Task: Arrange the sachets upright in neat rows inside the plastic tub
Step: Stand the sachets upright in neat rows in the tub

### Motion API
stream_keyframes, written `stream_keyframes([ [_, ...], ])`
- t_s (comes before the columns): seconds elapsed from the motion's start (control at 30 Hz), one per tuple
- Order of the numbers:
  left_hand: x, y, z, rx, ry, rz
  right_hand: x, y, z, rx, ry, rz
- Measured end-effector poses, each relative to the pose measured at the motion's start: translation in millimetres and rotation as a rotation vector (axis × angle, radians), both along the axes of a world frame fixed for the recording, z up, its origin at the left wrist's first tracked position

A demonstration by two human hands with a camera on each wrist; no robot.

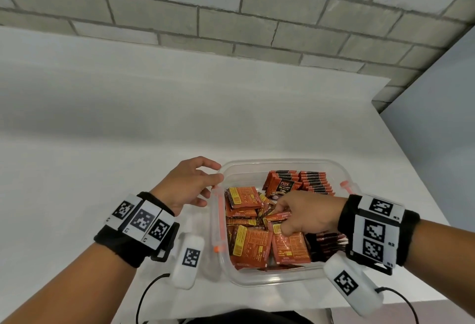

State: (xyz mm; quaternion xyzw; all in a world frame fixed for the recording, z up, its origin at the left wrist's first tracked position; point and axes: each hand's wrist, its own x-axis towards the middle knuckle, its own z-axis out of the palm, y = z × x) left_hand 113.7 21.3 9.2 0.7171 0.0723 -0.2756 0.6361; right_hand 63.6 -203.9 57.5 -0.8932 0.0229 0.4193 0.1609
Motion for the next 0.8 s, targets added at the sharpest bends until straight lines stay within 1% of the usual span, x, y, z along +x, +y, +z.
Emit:
stream_keyframes([
  [0.27,-3,0,1,0.02,-0.007,0.051,6,-25,15,0.197,-0.042,-0.222],
  [0.37,-4,0,8,0.068,-0.079,0.115,12,-39,24,0.373,-0.054,-0.33],
  [0.47,-5,-2,26,0.049,-0.211,0.177,18,-47,37,0.647,-0.077,-0.456],
  [0.53,-6,-8,44,-0.074,-0.26,0.178,22,-45,47,0.823,-0.067,-0.471],
  [0.57,-7,-13,52,-0.168,-0.241,0.153,24,-42,53,0.895,-0.064,-0.46],
  [0.63,-9,-23,65,-0.391,-0.108,0.047,27,-32,62,1.004,-0.061,-0.422],
  [0.67,-10,-28,70,-0.478,-0.034,-0.04,28,-25,66,1.033,-0.07,-0.4],
  [0.73,-13,-38,72,-0.607,0.044,-0.24,31,-12,69,1.032,-0.123,-0.358],
  [0.77,-15,-41,71,-0.662,0.074,-0.297,32,-5,69,1.014,-0.167,-0.341],
  [0.8,-16,-43,70,-0.712,0.112,-0.319,32,0,70,0.987,-0.218,-0.328],
])
